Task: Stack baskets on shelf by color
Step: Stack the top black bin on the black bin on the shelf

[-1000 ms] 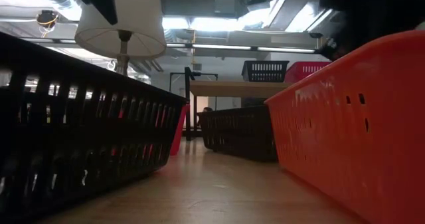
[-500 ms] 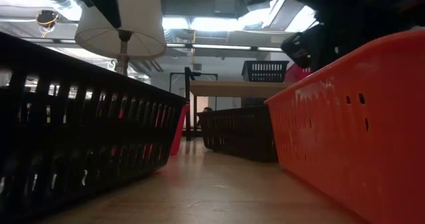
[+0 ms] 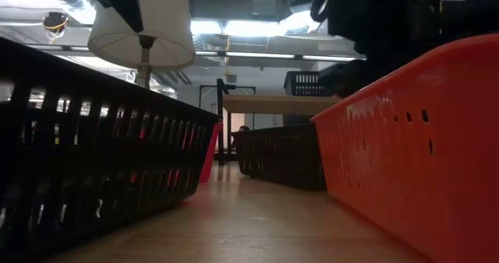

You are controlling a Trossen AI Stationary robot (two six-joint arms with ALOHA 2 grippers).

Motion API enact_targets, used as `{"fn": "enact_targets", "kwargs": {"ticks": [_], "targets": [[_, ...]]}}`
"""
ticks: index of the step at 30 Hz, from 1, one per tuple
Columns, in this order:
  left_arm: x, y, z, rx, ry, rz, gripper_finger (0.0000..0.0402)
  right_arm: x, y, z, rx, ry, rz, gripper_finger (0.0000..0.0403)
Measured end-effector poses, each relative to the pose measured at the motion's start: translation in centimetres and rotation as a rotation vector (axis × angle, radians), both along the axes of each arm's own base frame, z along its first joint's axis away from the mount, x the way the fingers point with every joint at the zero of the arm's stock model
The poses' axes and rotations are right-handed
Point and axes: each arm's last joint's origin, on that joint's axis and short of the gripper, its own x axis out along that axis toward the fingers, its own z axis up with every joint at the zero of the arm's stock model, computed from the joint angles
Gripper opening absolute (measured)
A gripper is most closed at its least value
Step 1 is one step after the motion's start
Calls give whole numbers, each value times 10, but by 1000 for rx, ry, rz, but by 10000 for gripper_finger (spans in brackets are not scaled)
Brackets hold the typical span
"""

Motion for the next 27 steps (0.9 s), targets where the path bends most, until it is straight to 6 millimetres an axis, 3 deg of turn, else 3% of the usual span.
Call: {"fn": "enact_targets", "kwargs": {"ticks": [8,14,19,27], "targets": [[1,0,0,-1,-7,-1,0,3,0,-15,-39,45,-59,132],[1,0,0,-2,-8,-1,0,7,1,-10,-22,28,-96,18],[1,-1,1,-4,-13,-1,0,22,5,15,-40,-37,-93,3],[1,1,1,36,-31,18,0,39,11,92,-90,-83,45,2]]}}
